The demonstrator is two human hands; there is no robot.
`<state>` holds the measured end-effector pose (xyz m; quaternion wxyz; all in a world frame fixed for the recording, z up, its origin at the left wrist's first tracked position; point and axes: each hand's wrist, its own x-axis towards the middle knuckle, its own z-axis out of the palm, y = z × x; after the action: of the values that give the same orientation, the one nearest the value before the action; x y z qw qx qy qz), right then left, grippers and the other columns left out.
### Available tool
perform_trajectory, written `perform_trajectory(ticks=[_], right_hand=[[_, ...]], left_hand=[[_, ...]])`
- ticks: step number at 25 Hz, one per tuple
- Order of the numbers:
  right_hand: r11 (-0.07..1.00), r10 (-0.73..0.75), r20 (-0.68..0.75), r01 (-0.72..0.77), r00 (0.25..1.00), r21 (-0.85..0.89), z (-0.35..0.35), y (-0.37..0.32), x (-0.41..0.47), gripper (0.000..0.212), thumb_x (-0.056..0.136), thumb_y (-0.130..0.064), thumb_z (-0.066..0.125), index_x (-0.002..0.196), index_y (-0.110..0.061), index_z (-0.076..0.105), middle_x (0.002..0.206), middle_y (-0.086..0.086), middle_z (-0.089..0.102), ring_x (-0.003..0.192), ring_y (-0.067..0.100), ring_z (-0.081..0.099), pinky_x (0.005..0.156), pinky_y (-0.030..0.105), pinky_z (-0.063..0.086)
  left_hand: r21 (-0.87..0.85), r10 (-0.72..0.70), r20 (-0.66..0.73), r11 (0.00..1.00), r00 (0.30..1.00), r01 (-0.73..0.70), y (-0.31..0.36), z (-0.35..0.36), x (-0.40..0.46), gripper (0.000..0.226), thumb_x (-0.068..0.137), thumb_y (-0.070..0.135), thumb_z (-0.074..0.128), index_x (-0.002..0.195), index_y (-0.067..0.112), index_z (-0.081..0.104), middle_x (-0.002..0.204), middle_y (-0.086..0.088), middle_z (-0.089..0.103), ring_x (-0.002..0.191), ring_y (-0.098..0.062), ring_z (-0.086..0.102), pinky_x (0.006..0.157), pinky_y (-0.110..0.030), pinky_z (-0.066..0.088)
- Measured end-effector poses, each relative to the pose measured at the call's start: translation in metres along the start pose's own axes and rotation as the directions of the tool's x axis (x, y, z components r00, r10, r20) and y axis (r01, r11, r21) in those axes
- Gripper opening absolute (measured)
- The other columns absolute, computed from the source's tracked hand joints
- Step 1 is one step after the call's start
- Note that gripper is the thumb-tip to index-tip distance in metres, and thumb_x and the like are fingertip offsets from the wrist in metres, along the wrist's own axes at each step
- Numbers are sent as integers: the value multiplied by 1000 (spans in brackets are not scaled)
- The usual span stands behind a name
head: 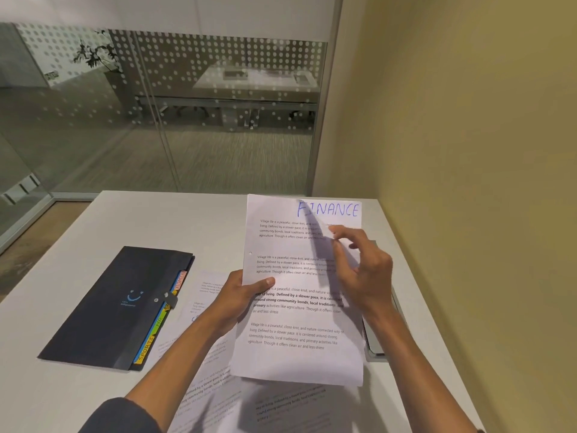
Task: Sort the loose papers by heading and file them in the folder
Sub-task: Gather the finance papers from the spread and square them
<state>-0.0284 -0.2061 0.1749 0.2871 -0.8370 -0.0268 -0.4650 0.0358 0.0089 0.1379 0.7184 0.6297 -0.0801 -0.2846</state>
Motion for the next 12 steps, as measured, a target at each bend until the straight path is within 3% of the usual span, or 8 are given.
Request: perform_trajectory(ticks=[3,5,7,9,10,12], right_hand=[[974,31,160,-65,987,216,-4,-24,-7,20,89,-25,54,107,-19,60,101,-4,73,88,14,70,73,39,56],[901,203,199,-262,959,345,-8,-34,1,23,91,-21,50,112,-14,59,94,-2,75,87,4,68,77,26,52],[732,489,174,-510,855,451,-7,-33,19,22,97,-9,49,115,-18,57,83,1,76,73,4,67,66,21,49],[494,664,227,-646,712,581,-8,-27,33,26,97,-3,53,116,-20,55,78,4,75,59,13,67,56,24,51],[474,692,226,-667,686,574,-9,-23,35,26,95,-4,58,115,-20,56,77,4,74,55,14,66,54,26,52],[676,649,118,-641,751,364,-9,-17,29,32,87,-16,73,114,-22,59,84,-1,74,62,11,67,62,34,56]], left_hand=[[7,1,-5,1000,1000,-1,0,-3,0,21,92,9,59,113,11,64,104,-8,74,93,-25,72,72,-30,59],[21,9,3,1000,1000,-9,-1,-4,-1,22,92,10,59,114,9,64,105,-10,74,95,-28,71,73,-31,58],[33,16,19,999,1000,-16,-3,-4,-2,23,92,10,59,115,8,65,106,-11,73,96,-29,71,75,-32,58],[50,19,32,999,999,-20,-4,-3,-3,24,92,11,60,115,9,65,106,-11,73,96,-29,71,77,-34,58],[61,22,38,998,999,-25,-4,-3,-4,24,92,11,60,115,9,65,106,-11,73,96,-29,71,78,-34,58],[73,30,39,997,999,-33,-4,-3,-4,24,92,12,60,115,9,65,106,-11,73,96,-29,71,80,-36,58]])
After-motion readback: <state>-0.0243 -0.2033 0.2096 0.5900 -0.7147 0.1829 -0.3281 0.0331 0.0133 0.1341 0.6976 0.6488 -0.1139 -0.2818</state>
